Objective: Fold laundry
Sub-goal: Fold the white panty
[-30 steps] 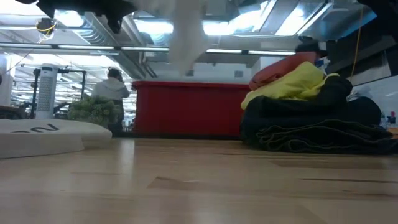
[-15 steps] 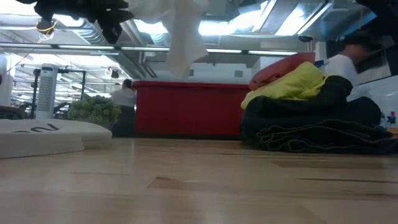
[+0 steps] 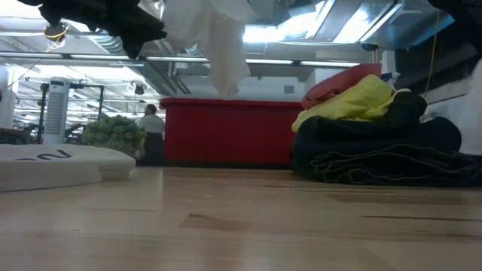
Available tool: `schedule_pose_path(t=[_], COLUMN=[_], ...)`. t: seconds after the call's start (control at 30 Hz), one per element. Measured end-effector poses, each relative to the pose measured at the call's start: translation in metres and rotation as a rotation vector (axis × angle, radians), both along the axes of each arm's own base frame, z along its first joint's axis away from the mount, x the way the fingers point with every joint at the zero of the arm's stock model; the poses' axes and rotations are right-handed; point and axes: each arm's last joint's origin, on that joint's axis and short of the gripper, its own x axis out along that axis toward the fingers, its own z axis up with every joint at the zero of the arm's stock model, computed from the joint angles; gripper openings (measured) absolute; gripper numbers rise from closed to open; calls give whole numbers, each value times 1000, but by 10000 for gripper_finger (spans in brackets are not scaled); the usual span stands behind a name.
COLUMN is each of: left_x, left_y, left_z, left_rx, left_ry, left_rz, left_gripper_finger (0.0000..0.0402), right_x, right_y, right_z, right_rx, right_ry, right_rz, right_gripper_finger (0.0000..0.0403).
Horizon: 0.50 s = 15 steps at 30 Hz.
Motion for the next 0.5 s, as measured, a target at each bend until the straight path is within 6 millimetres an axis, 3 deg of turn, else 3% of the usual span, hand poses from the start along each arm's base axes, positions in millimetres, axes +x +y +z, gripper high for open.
schedule_pose_path(t=[0.13,0.33,0.5], left_x=[1,4,5], left_y=[0,10,20], left_z=[7,-3,-5], left_rx=[83,-44,-40], left_ry=[-68,-11,-18], left_rz=[-34,-76,-67], left_gripper_finger=[98,98,98], right_x=[0,0,1], right_y=[0,0,0], right_z=[0,3,5], right_rx=[0,-11,-12], right_ry=[-1,-32,-50], right_rz=[5,5,13], right_gripper_finger=[0,0,0])
